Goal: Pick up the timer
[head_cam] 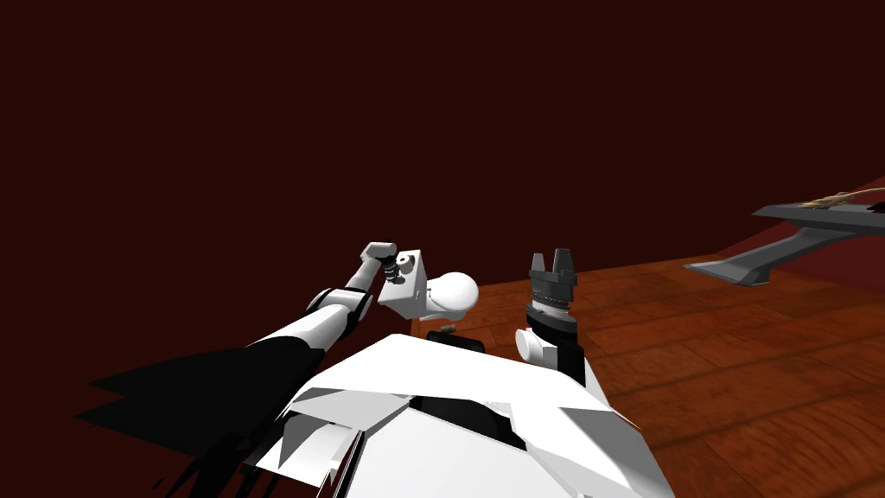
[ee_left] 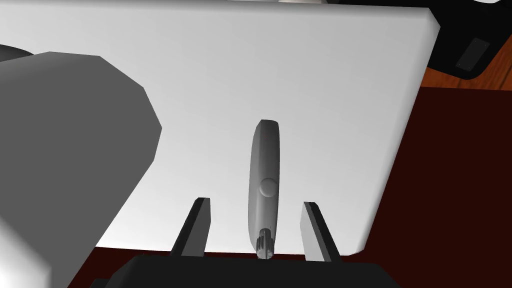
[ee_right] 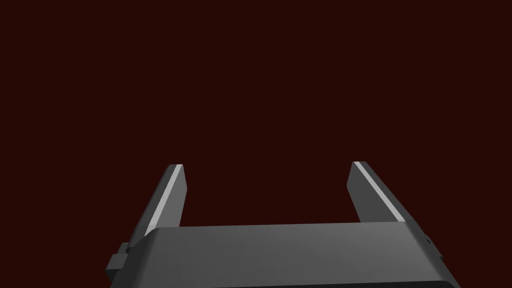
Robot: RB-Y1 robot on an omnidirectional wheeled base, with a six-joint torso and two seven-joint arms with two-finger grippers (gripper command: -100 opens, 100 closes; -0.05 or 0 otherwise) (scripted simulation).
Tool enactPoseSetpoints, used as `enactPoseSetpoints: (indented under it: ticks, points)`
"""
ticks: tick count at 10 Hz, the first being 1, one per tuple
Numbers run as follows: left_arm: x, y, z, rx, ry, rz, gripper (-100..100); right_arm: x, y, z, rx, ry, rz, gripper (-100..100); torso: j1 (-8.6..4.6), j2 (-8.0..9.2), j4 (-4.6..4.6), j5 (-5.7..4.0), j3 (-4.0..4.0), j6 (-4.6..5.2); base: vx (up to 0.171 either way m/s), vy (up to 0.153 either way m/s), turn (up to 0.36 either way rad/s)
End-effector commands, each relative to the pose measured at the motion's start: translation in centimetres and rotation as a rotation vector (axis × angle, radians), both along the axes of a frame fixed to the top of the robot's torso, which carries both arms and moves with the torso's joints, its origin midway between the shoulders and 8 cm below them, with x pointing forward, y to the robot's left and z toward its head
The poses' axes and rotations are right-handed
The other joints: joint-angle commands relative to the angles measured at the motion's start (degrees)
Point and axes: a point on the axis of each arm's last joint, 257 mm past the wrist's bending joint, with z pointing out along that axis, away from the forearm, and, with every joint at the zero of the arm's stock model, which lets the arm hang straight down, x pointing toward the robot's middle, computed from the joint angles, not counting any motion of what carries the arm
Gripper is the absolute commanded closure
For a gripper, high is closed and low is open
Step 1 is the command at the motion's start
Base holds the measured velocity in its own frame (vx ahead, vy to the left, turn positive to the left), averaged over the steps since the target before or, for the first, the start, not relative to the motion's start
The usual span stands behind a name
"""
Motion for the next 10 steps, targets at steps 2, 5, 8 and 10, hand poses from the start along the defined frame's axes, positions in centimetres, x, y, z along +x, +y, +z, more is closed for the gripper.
enactPoseSetpoints:
  ticks: [2, 5, 8, 10]
  points:
    - [0.0, 0.0, 0.0, 0.000, 0.002, 0.001, 100, 0.0, 0.0, 0.0, 0.000, 0.000, 0.000, 0, 0.02, -0.03, 0.00, 0.02, -0.02, 0.02, 0.000, 0.000, 0.000]
    - [-0.1, 0.0, 0.0, 0.000, 0.003, 0.001, 0, 0.0, 0.0, 0.0, 0.000, 0.000, 0.000, 0, 0.04, -0.04, 0.00, 0.02, -0.02, 0.03, 0.000, 0.000, 0.000]
    - [0.0, 0.0, 2.1, -0.001, 0.000, -0.002, 100, 0.0, 0.0, 0.0, 0.000, 0.000, 0.000, 0, -0.01, -0.02, 0.04, -0.01, 0.01, 0.02, 0.002, -0.005, 0.009]
    - [0.1, 0.0, 2.0, -0.001, -0.001, -0.003, 0, 0.0, 0.0, 0.0, 0.000, 0.000, 0.000, 0, 0.01, -0.01, 0.01, 0.02, 0.00, 0.01, 0.000, 0.000, 0.000]
